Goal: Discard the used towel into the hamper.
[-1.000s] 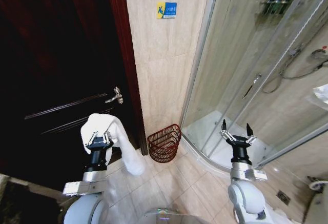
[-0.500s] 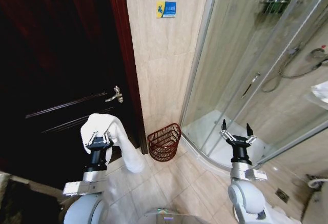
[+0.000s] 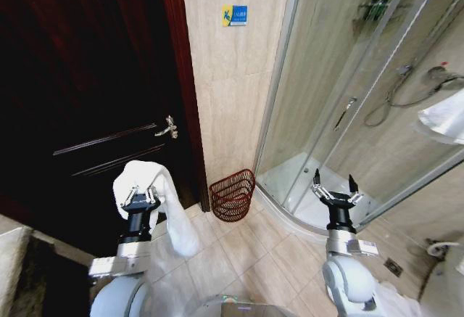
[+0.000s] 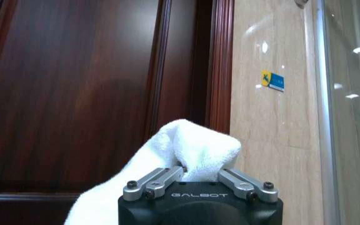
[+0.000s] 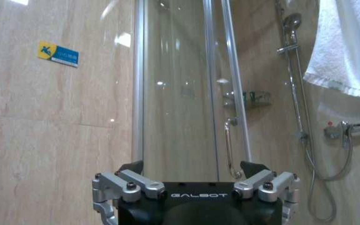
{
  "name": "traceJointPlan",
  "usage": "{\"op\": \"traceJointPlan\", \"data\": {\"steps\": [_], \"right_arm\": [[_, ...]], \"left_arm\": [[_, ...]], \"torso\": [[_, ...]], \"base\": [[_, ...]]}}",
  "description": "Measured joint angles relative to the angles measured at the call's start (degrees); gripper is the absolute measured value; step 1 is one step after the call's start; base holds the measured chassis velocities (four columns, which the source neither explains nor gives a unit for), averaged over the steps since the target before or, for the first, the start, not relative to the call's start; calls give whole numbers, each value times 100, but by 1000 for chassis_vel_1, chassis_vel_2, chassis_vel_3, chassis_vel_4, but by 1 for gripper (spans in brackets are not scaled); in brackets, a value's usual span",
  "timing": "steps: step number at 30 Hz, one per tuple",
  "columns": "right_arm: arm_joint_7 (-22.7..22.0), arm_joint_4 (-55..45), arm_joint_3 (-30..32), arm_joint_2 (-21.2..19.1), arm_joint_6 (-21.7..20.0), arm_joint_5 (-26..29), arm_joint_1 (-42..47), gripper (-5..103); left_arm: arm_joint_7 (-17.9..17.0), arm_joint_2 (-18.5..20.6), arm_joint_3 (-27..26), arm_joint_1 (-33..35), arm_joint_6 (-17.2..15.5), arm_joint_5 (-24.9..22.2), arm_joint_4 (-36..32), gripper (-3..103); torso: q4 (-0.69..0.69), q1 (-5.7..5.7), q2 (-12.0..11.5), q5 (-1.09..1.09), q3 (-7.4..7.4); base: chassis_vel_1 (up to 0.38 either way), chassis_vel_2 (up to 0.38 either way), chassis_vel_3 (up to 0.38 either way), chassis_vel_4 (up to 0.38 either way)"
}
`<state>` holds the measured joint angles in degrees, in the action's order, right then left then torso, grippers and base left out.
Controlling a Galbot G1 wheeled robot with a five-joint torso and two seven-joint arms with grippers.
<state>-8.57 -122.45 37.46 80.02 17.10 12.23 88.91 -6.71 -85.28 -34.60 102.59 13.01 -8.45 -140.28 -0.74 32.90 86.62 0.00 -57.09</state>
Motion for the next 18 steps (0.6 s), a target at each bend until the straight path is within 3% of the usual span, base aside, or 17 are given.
{"op": "traceJointPlan", "data": {"steps": [18], "right_arm": [[0,0,1,0,0,0,1,100]], "left_arm": [[0,0,0,1,0,0,0,5]], "torso": [[0,-5,1,0,1]], "base": [[-2,3,1,-1]]}}
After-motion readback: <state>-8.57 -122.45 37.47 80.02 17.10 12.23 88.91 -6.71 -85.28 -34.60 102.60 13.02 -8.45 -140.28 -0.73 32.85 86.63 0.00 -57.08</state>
